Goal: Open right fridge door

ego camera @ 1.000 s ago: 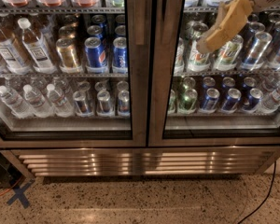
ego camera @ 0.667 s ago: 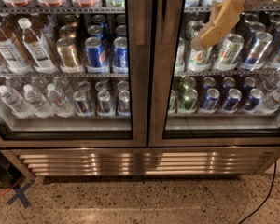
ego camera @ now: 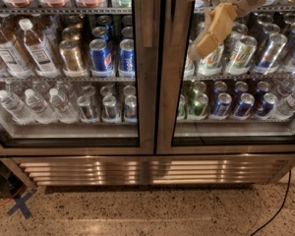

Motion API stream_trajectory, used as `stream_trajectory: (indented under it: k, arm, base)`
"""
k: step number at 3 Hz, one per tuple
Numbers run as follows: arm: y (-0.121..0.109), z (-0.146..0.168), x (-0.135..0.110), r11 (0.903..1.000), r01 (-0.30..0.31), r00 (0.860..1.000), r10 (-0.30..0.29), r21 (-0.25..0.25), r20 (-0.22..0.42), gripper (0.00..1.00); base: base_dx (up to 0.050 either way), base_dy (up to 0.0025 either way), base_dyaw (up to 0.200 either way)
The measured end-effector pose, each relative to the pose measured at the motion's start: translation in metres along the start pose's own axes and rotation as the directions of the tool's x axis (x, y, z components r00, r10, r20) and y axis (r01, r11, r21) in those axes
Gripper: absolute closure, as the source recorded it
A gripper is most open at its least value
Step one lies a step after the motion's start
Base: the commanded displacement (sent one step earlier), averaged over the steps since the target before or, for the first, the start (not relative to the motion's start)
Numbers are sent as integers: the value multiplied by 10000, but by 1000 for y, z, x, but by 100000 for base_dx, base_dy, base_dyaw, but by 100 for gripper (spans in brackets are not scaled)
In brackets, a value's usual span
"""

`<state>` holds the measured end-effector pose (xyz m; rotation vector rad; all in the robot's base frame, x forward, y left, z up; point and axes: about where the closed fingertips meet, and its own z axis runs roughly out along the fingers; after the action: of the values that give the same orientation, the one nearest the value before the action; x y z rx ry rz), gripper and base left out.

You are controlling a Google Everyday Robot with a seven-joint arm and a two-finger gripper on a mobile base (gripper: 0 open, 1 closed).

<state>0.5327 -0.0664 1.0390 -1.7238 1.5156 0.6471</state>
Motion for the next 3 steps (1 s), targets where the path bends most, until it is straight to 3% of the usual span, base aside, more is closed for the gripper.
stream_trajectory:
  k: [1, 2, 3]
  arm:
    - [3, 7, -3, 9992, 138, 9999, -136, -379, 60, 0]
    - [2, 4, 0, 9992, 139, 9999, -137, -379, 60, 0]
    - [2, 4, 0, 9992, 139, 9999, -137, -379, 60, 18]
  base:
    - [0, 0, 0]
    - [0, 0, 0]
    - [0, 0, 0]
